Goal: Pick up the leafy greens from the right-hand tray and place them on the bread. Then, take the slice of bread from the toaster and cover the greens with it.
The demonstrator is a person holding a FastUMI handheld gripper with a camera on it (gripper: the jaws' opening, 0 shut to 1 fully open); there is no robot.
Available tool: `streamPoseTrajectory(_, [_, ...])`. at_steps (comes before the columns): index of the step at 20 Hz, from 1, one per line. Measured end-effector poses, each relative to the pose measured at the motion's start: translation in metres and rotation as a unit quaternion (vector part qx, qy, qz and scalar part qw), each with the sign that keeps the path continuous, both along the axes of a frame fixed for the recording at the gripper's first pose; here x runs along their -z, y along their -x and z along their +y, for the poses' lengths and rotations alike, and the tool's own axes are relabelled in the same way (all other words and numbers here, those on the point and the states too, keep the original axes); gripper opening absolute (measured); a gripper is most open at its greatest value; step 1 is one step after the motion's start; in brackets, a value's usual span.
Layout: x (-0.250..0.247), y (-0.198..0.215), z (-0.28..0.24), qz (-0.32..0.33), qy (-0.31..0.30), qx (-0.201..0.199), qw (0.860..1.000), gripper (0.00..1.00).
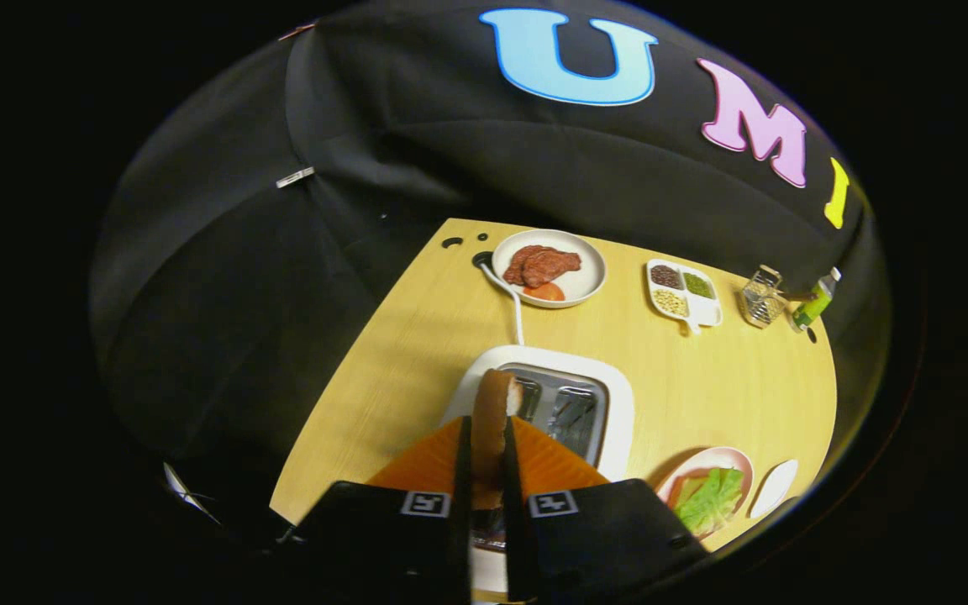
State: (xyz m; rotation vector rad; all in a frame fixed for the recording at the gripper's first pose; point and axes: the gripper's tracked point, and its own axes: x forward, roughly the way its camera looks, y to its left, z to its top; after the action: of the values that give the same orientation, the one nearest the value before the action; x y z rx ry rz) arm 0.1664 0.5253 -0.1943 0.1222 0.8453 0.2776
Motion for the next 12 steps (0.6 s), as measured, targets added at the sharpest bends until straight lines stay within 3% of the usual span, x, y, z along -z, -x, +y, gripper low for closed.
streamPoseTrajectory(2, [0.001,0.001,0.001,0.006,-0.011,0.000,1.000,0.13])
streamPoseTrajectory(12, [-0.081,0.016,-0.031,-0.026,-0.101,0.000,0.995,0.12])
